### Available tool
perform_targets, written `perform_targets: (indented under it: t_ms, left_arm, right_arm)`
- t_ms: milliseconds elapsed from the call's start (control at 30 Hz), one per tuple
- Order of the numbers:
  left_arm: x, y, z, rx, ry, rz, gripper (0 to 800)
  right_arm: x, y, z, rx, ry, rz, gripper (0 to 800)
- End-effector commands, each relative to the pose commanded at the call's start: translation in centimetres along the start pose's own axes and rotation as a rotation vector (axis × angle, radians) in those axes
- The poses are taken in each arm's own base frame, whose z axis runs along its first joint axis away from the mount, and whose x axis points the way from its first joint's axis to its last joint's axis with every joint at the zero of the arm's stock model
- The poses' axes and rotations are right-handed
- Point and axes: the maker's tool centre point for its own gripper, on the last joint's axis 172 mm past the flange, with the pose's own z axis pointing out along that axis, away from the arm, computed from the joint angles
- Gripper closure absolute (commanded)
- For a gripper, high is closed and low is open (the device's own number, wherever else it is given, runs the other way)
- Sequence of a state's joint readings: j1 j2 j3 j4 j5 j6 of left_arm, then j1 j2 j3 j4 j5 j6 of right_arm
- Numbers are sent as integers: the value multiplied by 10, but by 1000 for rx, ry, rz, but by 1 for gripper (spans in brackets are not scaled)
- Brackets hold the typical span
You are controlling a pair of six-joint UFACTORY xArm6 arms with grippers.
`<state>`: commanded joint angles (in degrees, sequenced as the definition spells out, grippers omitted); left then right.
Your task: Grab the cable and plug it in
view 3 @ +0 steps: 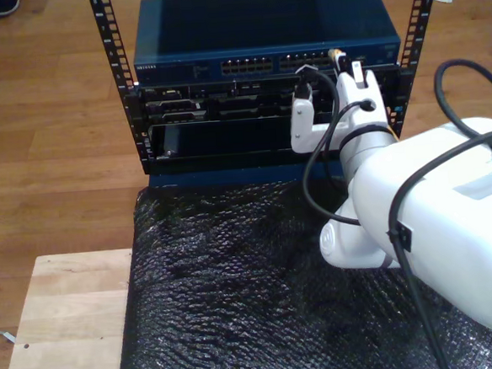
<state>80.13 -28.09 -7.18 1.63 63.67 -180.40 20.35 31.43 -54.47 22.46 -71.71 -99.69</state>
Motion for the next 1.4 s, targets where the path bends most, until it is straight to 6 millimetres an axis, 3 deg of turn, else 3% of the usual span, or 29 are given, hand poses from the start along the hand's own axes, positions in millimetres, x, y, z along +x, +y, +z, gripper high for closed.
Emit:
perform_targets:
  t_ms: [767,1400]
  left_arm:
    - [0,0,0,0,0,2,0]
    - [0,0,0,0,0,2,0]
  right_arm:
    - [6,-8,19,-16,-6,12,800]
    - [5,-17,21,-4,-15,13,800]
